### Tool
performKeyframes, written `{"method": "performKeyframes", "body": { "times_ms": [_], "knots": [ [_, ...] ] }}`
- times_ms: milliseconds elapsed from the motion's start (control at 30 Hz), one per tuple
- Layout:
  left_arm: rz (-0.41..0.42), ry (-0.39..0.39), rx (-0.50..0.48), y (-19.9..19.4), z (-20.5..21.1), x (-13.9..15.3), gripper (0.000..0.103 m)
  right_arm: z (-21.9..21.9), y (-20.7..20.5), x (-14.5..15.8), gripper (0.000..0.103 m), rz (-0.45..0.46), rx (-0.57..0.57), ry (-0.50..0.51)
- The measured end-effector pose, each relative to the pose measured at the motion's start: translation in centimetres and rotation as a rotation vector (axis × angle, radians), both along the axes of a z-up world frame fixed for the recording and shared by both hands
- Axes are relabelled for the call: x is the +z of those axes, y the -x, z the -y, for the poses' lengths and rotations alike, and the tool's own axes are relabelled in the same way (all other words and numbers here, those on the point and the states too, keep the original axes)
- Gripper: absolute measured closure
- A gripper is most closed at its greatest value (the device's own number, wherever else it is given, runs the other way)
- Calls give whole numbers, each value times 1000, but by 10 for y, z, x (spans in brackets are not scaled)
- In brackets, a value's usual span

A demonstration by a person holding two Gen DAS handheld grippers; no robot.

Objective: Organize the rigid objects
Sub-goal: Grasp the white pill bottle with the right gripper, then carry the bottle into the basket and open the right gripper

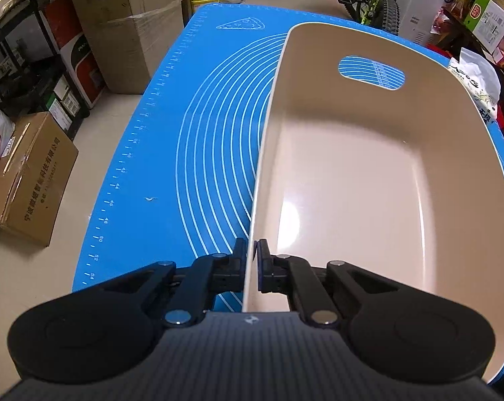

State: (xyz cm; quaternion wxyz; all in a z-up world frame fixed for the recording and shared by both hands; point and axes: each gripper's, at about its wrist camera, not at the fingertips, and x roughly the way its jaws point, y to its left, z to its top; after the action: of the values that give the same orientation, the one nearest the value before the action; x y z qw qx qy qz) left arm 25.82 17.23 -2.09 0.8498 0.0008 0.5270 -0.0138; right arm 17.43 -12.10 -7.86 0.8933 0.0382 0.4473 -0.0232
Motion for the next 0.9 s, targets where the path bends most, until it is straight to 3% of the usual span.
{"method": "performKeyframes", "body": {
  "times_ms": [400, 900],
  "knots": [
    [-3, 2, 0, 0, 3, -1, 97, 6, -4, 28, 59, 80, -23, -5],
    [-4, 6, 2, 1, 2, 0, 97, -24, -56, 114, 59, 285, 47, -53]
  ]
}}
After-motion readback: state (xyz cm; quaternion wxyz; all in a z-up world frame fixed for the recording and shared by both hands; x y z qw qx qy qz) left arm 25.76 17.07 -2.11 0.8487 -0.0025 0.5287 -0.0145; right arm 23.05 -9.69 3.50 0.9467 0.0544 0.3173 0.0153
